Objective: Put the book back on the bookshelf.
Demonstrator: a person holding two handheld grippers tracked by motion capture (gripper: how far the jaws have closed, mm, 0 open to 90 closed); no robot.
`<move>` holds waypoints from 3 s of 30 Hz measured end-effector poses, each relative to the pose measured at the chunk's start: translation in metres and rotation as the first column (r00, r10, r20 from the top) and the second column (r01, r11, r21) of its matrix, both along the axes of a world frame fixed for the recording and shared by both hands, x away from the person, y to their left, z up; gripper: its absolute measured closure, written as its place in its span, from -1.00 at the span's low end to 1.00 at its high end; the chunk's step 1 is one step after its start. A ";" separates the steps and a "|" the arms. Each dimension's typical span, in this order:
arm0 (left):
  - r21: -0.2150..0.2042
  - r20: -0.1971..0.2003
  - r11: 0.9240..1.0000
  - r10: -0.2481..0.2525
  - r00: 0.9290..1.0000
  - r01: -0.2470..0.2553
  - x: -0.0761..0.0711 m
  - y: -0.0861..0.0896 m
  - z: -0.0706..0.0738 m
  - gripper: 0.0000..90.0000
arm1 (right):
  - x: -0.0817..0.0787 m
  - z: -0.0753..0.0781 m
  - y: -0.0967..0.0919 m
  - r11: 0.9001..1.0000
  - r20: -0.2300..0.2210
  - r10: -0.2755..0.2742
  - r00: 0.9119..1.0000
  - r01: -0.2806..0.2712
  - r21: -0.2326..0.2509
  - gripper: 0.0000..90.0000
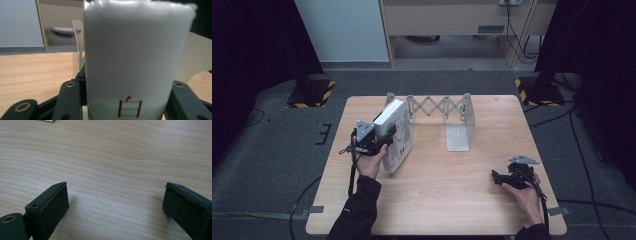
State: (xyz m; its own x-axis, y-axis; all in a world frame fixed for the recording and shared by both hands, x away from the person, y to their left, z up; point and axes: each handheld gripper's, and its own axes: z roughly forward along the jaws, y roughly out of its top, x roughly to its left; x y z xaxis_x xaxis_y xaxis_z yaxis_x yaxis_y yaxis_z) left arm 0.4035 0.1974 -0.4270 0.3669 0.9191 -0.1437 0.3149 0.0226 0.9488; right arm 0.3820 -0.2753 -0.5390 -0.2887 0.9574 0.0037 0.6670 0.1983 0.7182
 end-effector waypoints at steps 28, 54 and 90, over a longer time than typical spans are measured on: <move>0.059 0.029 0.998 -0.005 1.000 0.003 -0.015 -0.006 -0.029 0.11 | 0.000 0.000 0.000 1.000 -0.002 0.005 1.000 -0.005 -0.001 -0.85; 0.078 0.037 0.993 0.091 0.995 -0.094 0.003 -0.021 -0.026 0.16 | 0.000 0.000 0.000 1.000 -0.006 0.011 1.000 -0.011 0.001 -0.85; 0.051 -0.054 0.998 -0.024 0.998 0.027 -0.009 -0.016 -0.069 0.02 | 0.000 0.000 0.001 1.000 0.002 0.012 1.000 -0.012 -0.004 -0.85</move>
